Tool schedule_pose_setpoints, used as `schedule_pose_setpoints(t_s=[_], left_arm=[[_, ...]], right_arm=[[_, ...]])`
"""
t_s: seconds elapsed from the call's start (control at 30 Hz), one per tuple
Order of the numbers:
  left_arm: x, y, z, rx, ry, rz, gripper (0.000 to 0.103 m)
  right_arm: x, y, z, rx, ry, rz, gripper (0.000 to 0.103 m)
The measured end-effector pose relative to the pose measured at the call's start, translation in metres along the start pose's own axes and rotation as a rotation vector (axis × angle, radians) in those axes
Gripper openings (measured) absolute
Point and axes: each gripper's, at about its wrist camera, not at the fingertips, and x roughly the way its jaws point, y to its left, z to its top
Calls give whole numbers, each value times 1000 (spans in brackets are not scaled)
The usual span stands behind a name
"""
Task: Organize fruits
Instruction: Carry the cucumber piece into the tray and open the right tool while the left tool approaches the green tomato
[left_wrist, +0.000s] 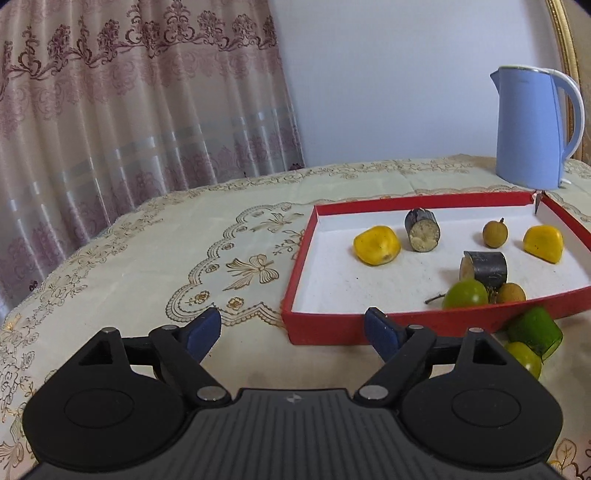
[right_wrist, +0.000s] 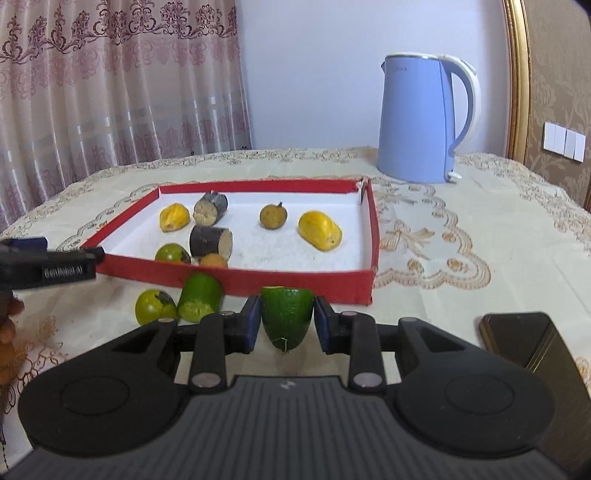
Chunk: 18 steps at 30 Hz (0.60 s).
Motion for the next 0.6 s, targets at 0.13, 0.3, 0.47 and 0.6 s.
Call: schedule_pose_setpoints(t_s=[0.13,0.3,0.47,0.6], left_arm=[[-1,-2,-1,7,-9,9,86],[0,-1,-2,1,-10,9,86],[-1,-2,-3,2,-19,13,87],[-1,-1,-4,9,-25,17,87]], right_arm=[[-1,2,6,-8,-14,2,29],[0,6,13,-19,-28,5,29],[1,6,22,-25,-43,5,29],[3,5,27,-22,-47,7,29]])
